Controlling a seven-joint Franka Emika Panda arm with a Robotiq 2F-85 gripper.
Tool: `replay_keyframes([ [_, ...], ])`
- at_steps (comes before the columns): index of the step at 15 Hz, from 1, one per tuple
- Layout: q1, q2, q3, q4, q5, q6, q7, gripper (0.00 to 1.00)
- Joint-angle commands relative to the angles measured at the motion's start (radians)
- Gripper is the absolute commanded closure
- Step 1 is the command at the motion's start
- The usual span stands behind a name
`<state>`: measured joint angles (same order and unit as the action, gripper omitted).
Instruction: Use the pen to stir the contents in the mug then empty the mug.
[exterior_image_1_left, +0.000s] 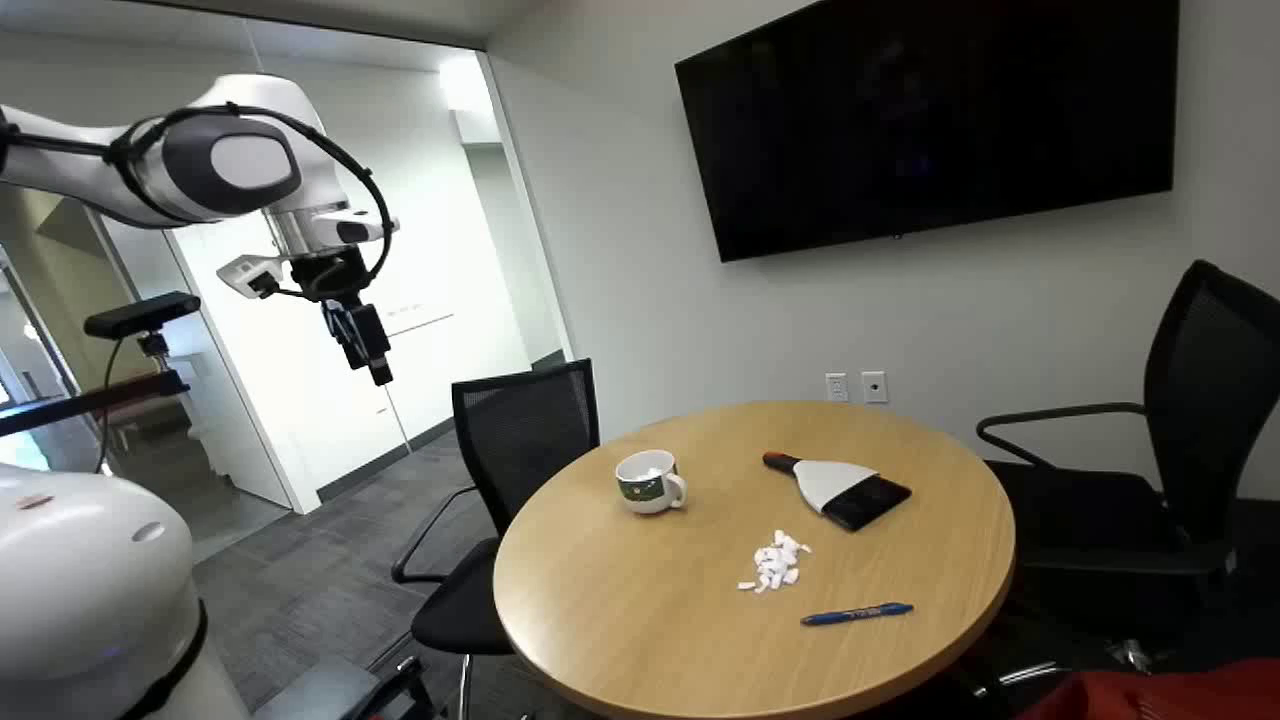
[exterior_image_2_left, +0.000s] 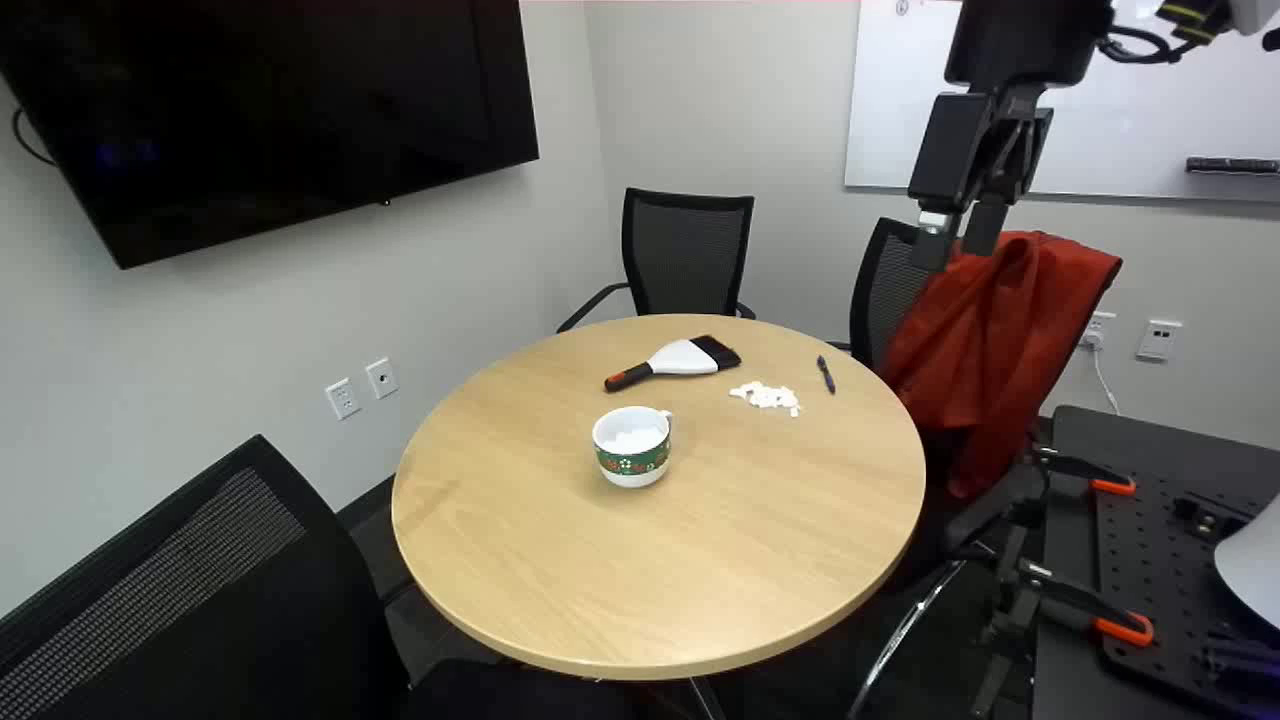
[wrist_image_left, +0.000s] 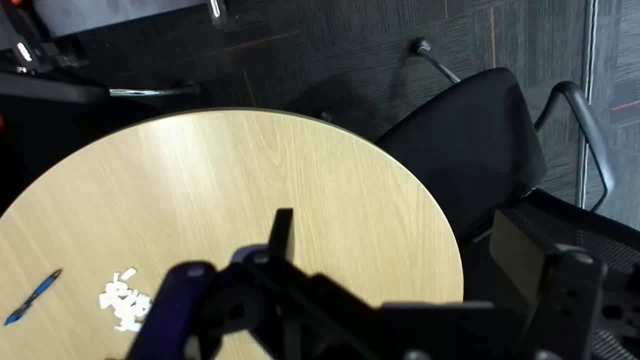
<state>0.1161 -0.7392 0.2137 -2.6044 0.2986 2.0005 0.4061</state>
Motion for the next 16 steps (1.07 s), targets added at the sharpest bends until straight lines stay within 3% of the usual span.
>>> replay_keyframes([
  [1, -0.005, 0.000, 0.003, 0.002, 0.002, -0.004, -0.002, 0.00],
  [7, -0.019, 0.007, -0.003, 0.011, -0.009, 0.002, 0.000, 0.00],
  [11, -0.130, 0.042, -0.065, 0.037, -0.091, 0.070, -0.013, 0.00],
  [16, -0.281, 0.159, -0.158, 0.052, -0.265, 0.242, -0.065, 0.00],
])
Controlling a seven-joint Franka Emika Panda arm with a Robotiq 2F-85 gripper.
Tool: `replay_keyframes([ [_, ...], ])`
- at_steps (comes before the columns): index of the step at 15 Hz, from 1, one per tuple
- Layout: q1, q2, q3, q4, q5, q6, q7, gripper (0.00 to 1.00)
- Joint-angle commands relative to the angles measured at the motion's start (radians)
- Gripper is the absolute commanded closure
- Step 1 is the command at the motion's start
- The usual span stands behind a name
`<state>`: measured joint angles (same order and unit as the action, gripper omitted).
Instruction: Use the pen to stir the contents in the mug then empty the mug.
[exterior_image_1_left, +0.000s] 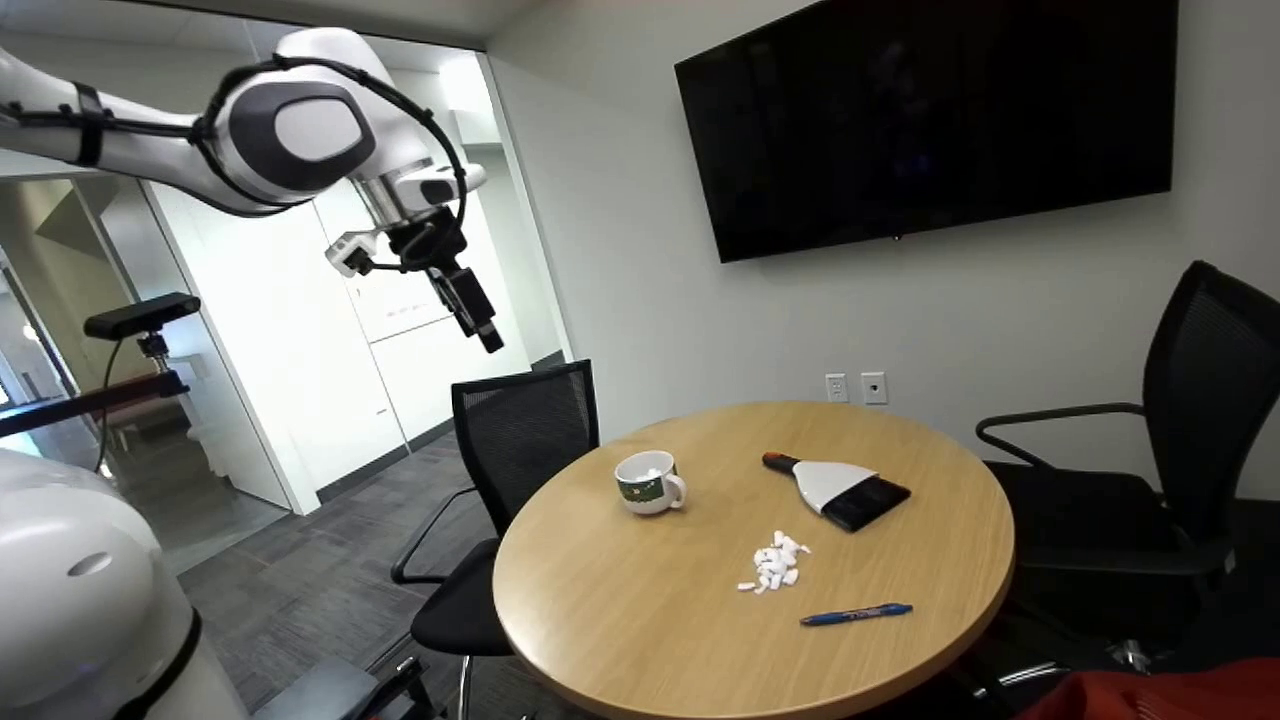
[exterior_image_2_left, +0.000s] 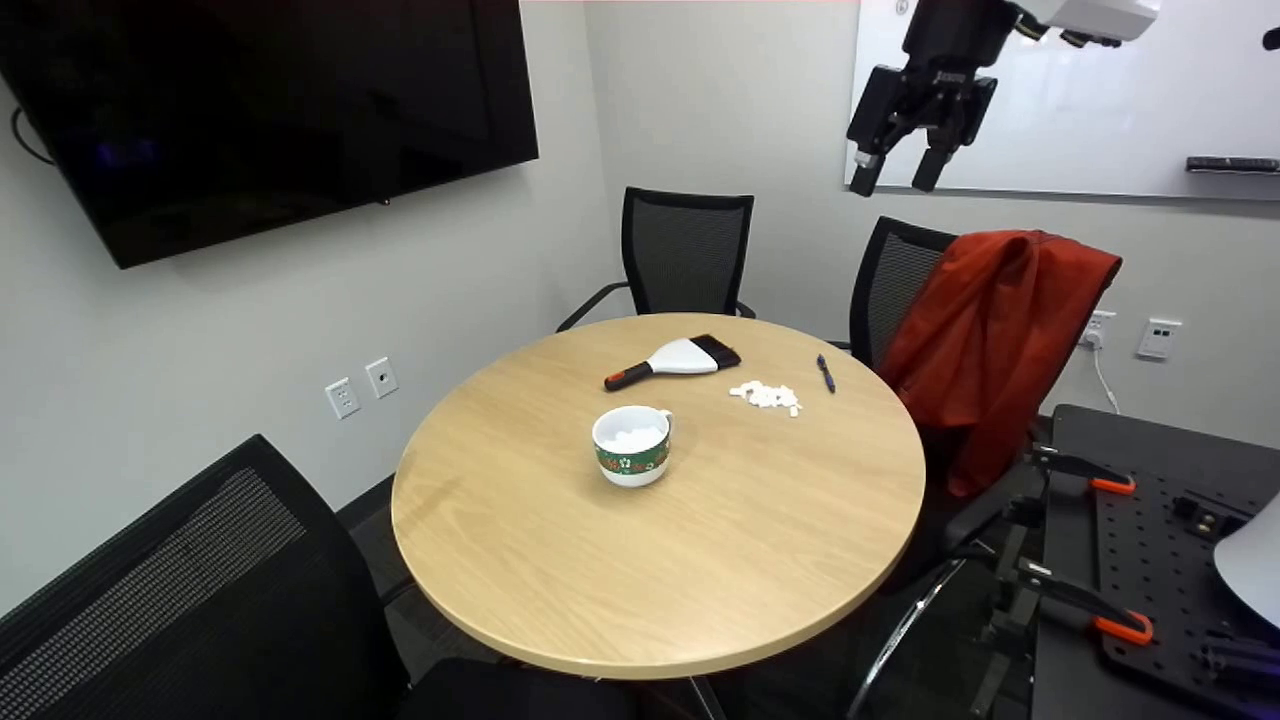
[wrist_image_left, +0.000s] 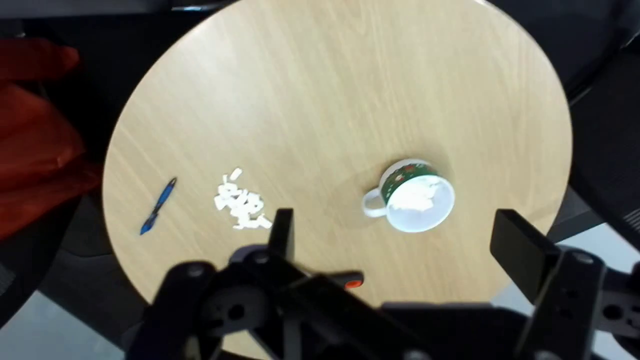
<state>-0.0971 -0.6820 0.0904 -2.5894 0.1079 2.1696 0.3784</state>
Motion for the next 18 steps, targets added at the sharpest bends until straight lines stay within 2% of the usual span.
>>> replay_keyframes([
  [1, -0.092, 0.129, -0.049, 0.039, -0.108, 0.105, -0.040, 0.00],
  [5, -0.148, 0.258, -0.120, 0.062, -0.170, 0.211, -0.053, 0.00],
  [7, -0.134, 0.215, -0.124, 0.026, -0.156, 0.196, -0.042, 0.00],
  [13, -0.132, 0.247, -0.136, 0.050, -0.155, 0.197, -0.042, 0.00],
  [14, -0.152, 0.279, -0.134, 0.063, -0.170, 0.224, -0.009, 0.00],
  [18, -0.190, 0.481, -0.199, 0.148, -0.158, 0.279, -0.027, 0.00],
])
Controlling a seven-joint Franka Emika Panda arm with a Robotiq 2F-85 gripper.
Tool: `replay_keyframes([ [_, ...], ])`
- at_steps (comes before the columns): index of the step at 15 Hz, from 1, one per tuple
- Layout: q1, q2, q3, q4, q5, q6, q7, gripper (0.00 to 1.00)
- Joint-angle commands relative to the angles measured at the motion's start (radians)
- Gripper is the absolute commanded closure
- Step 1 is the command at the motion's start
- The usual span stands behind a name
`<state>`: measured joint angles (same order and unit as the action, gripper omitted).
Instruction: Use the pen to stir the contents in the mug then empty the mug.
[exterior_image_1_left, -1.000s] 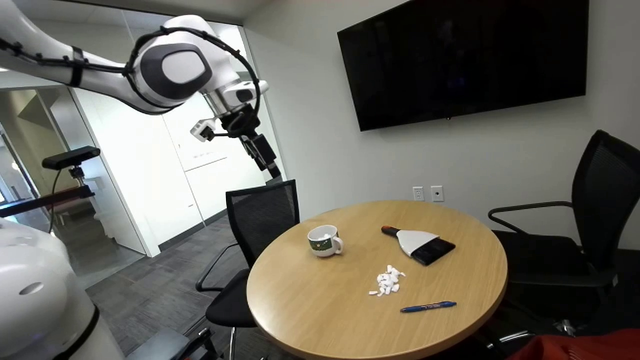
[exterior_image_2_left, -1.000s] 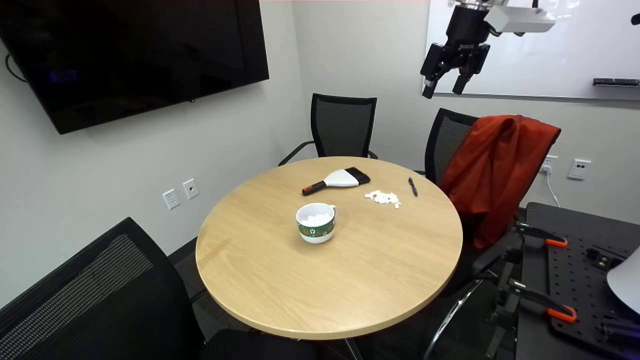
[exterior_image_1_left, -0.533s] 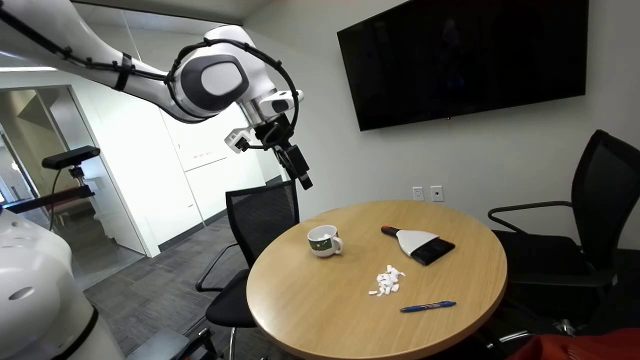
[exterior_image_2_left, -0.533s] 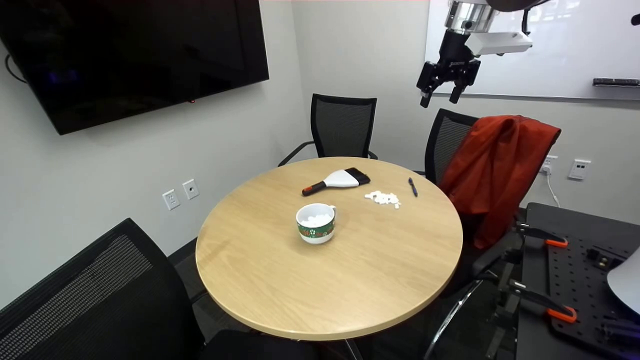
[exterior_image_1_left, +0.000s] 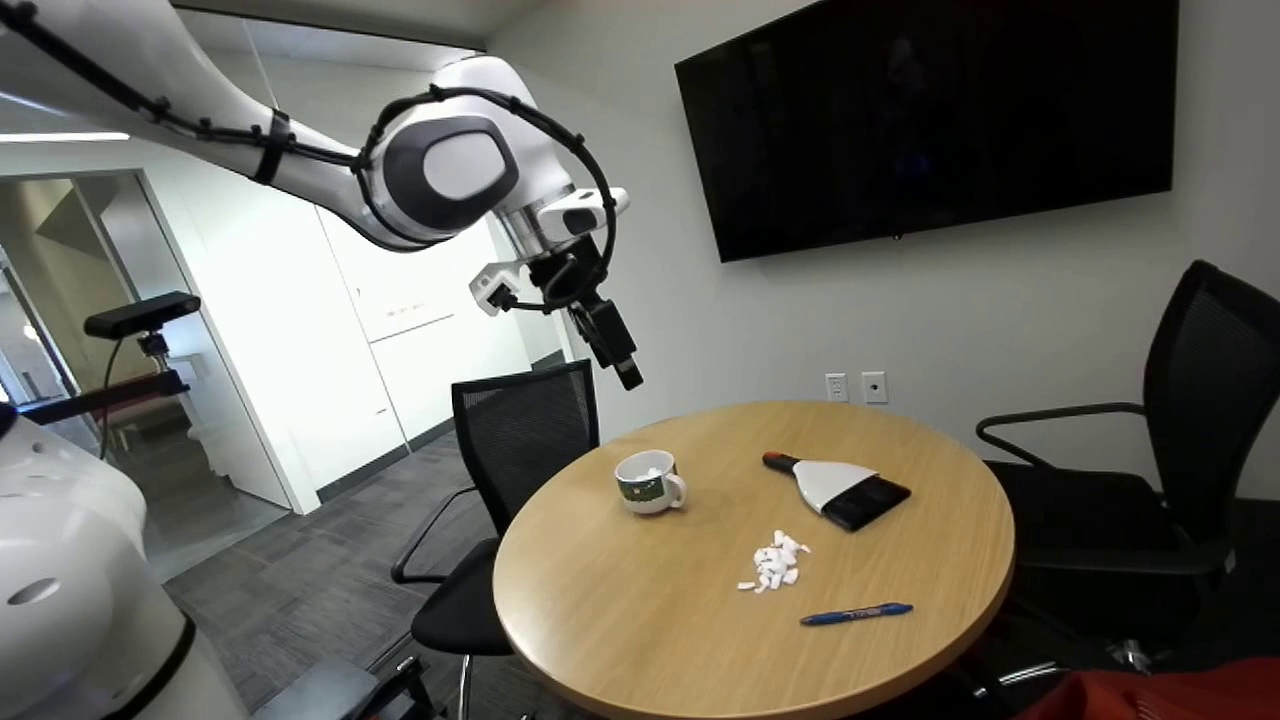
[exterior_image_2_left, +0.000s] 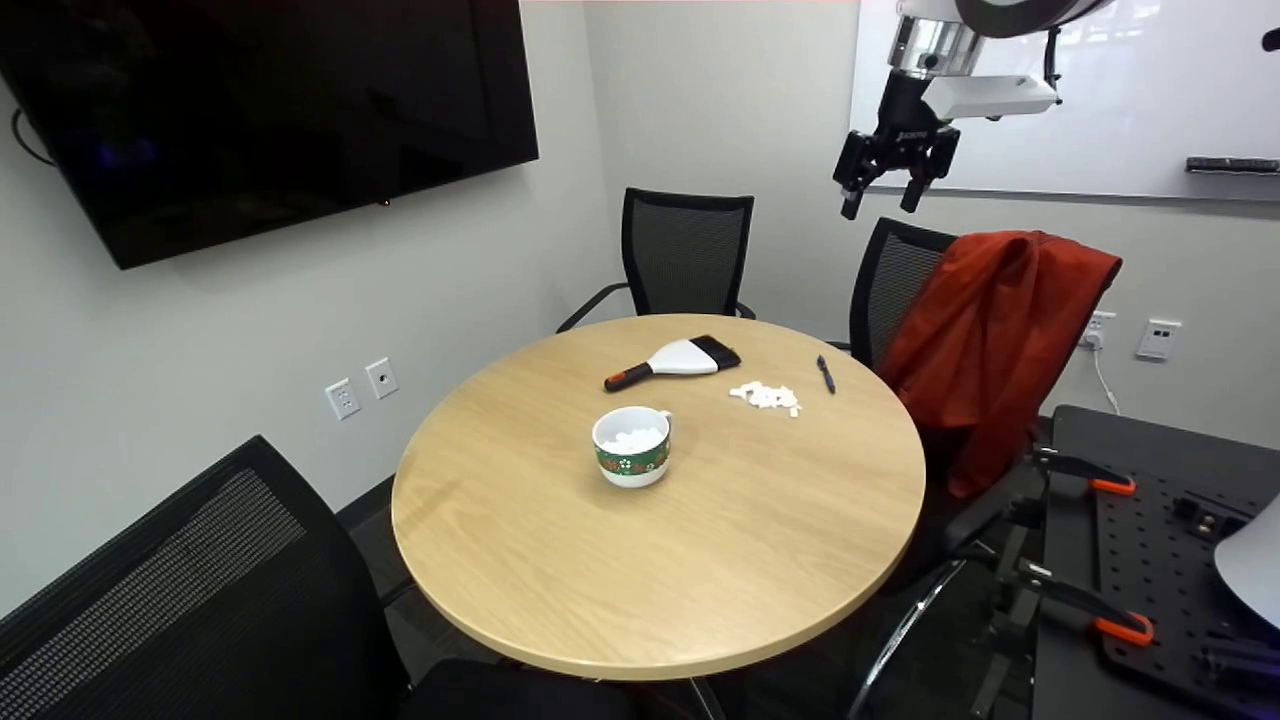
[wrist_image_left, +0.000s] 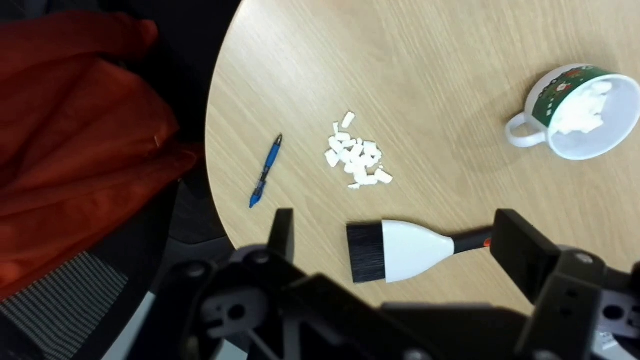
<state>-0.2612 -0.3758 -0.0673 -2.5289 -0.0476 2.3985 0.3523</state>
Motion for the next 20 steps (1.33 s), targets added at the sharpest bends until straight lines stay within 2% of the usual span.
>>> replay_keyframes([
  [1, -0.036, 0.239, -0.060, 0.115, -0.004, 0.084, 0.002, 0.00],
  [6, -0.031, 0.545, -0.167, 0.302, 0.082, 0.174, -0.048, 0.00],
  [9, -0.041, 0.703, -0.179, 0.419, 0.186, 0.202, -0.065, 0.00],
  [11, -0.037, 0.775, -0.184, 0.480, 0.211, 0.190, -0.042, 0.00],
  [12, -0.022, 0.704, -0.196, 0.403, 0.188, 0.192, -0.046, 0.00],
  [14, -0.020, 0.745, -0.196, 0.427, 0.191, 0.192, -0.046, 0.00],
  [18, -0.019, 0.735, -0.200, 0.425, 0.191, 0.192, -0.046, 0.00],
  [19, -0.013, 0.754, -0.207, 0.426, 0.184, 0.249, -0.028, 0.00],
  [20, -0.015, 0.775, -0.209, 0.434, 0.190, 0.248, -0.020, 0.00],
])
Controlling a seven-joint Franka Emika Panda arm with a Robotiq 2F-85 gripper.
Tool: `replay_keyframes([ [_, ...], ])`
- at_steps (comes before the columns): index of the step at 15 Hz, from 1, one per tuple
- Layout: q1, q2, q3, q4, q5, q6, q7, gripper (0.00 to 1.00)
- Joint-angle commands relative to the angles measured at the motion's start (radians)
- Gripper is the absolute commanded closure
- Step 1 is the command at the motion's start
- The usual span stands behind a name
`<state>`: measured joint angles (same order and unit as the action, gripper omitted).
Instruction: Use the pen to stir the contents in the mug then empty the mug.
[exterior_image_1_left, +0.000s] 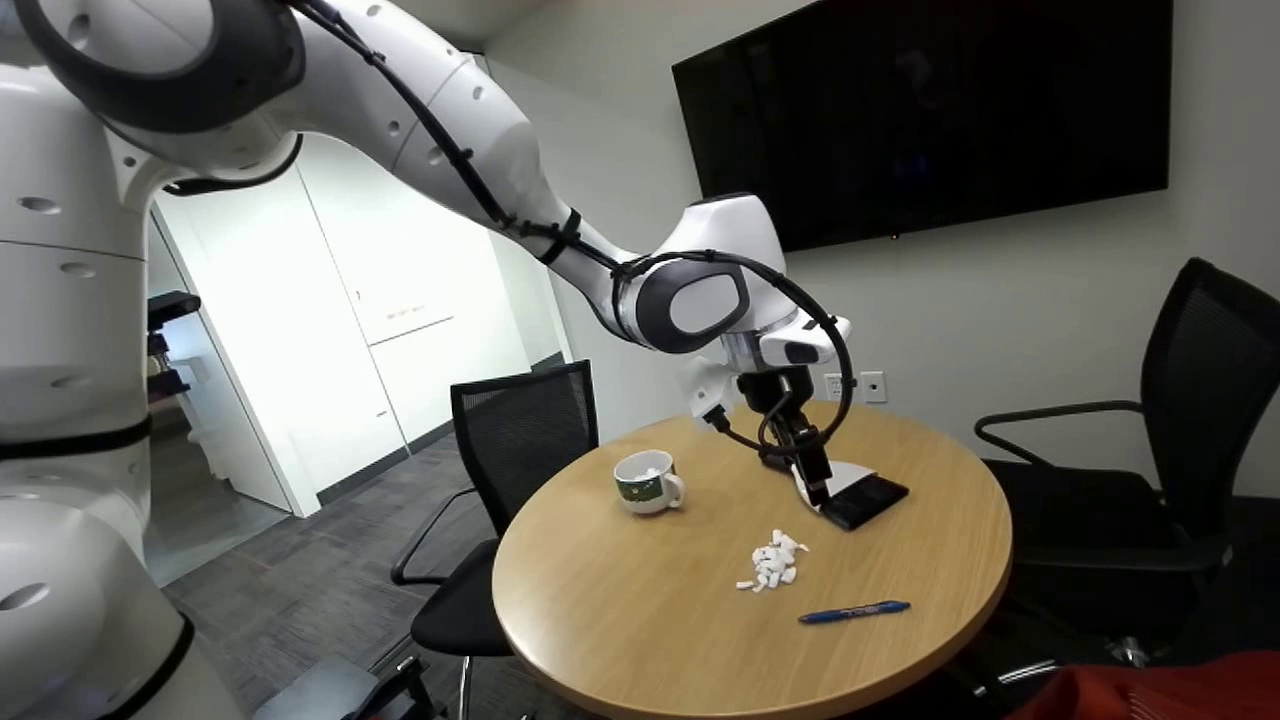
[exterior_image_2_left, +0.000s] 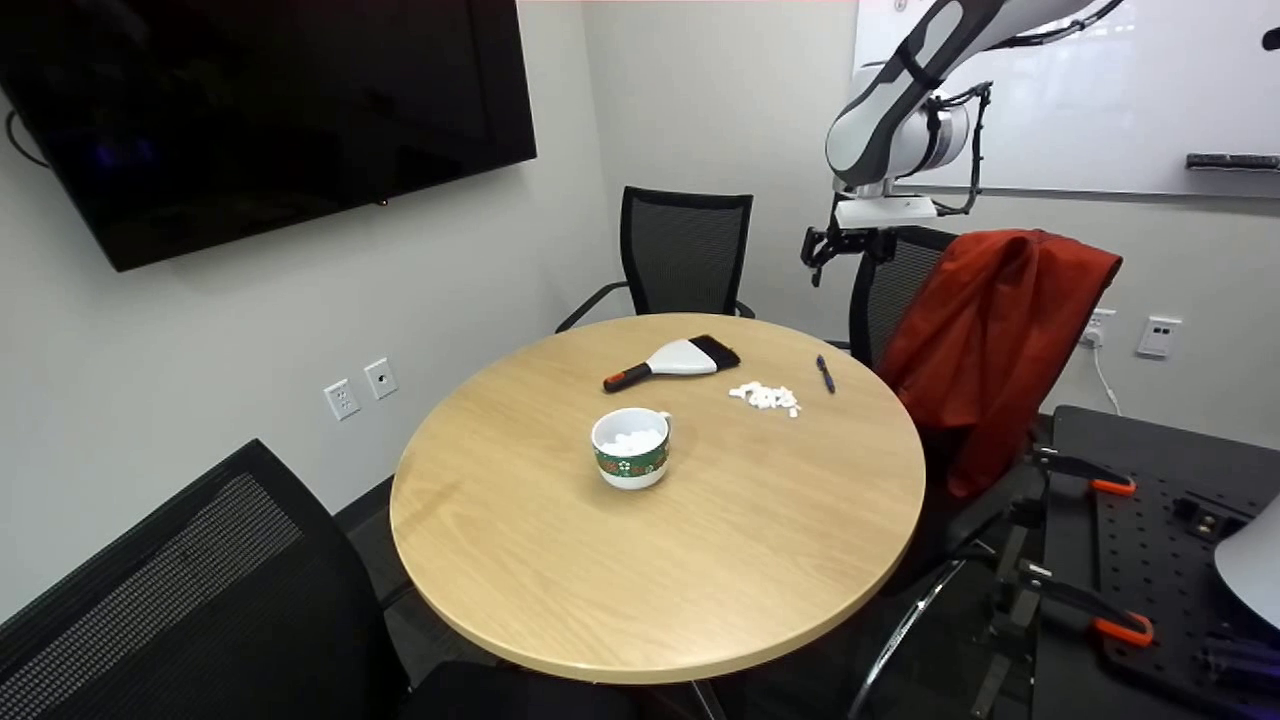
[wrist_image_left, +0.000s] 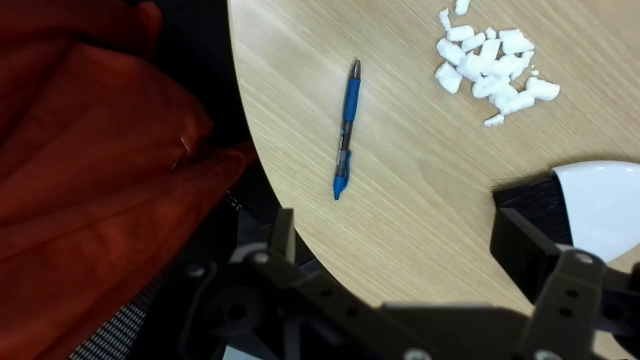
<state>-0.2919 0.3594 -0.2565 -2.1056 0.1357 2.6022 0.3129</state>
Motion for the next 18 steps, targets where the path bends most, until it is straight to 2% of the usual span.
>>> replay_keyframes([
  [1, 0.012, 0.061, -0.025, 0.017, 0.009, 0.054, 0.027, 0.00],
  [7, -0.058, 0.243, 0.010, 0.139, 0.150, 0.079, 0.007, 0.00],
  [18, -0.032, 0.510, -0.021, 0.381, 0.133, 0.085, 0.051, 0.00],
])
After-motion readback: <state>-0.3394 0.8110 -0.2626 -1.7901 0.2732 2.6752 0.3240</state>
